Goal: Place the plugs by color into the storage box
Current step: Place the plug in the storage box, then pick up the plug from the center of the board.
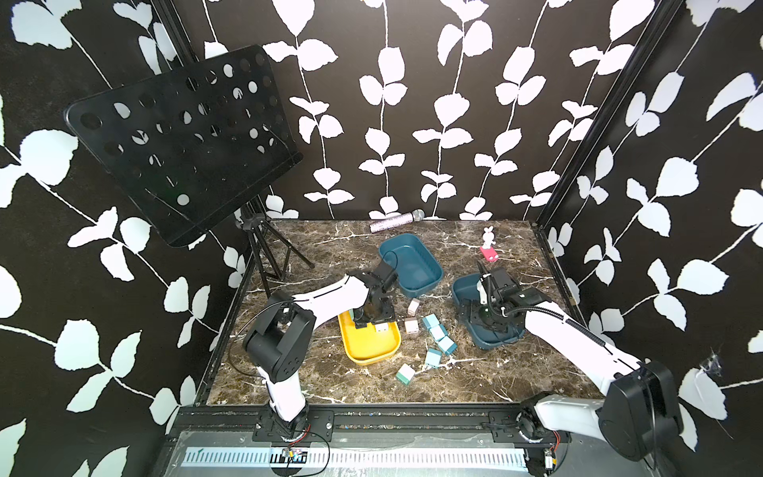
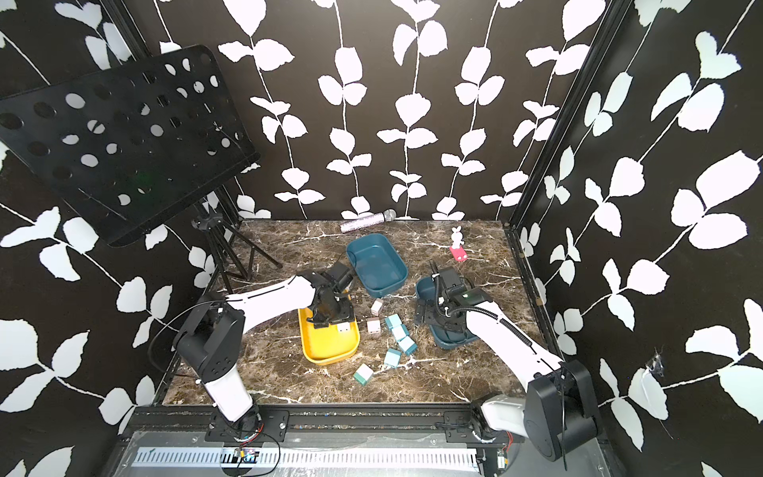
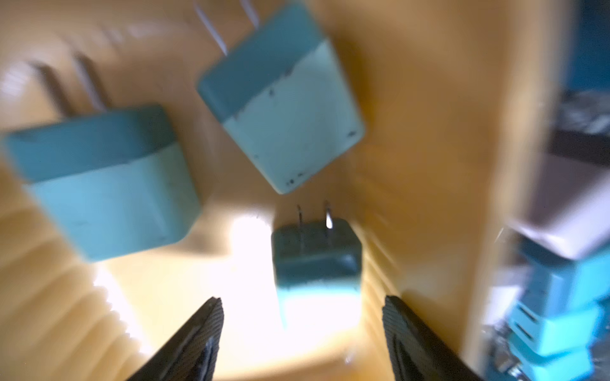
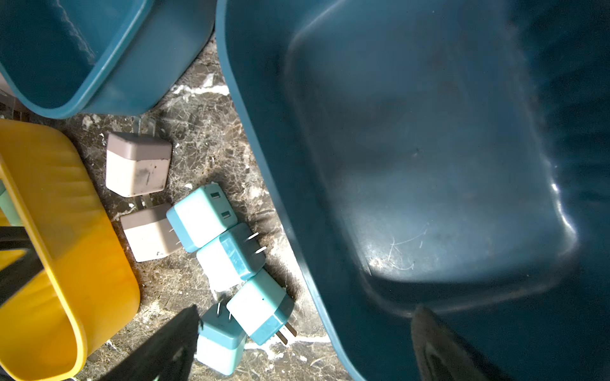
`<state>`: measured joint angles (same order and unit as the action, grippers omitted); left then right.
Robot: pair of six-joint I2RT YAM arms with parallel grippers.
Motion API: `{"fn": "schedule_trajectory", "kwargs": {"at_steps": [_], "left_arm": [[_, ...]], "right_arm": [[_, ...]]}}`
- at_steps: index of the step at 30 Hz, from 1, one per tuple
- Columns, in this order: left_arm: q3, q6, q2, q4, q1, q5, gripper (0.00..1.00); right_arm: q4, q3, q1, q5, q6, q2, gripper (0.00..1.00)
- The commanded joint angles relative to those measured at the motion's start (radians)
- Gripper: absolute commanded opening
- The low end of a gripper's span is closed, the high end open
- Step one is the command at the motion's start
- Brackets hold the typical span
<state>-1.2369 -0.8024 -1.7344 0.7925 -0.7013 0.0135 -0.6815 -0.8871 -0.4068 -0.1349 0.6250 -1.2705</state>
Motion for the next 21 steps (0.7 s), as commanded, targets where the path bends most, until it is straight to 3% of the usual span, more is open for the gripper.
{"fn": "schedule_trajectory", "kwargs": {"at_steps": [1, 8, 16, 21], "left_arm": [[-0.095, 0.063, 0.102, 0.150, -0.039, -0.045, 0.78], [-0.196, 0.009, 0.088, 0.162, -0.170, 0.011, 0.75], [-0.313, -0.093, -0.115, -0.022, -0.315, 0.164, 0.74], [-0.266, -0.123, -0.154, -0.062, -0.345, 0.172, 0.73]], "right_arm": [[-0.002, -0.007, -0.004, 0.008, 0.005, 0.005, 0.98], [-0.011, 0.000, -0.004, 0.018, 0.001, 0.022, 0.98], [-0.041, 0.034, -0.003, 0.032, -0.004, 0.077, 0.98], [-0.056, 0.070, 0.000, 0.037, 0.005, 0.121, 0.98]]}}
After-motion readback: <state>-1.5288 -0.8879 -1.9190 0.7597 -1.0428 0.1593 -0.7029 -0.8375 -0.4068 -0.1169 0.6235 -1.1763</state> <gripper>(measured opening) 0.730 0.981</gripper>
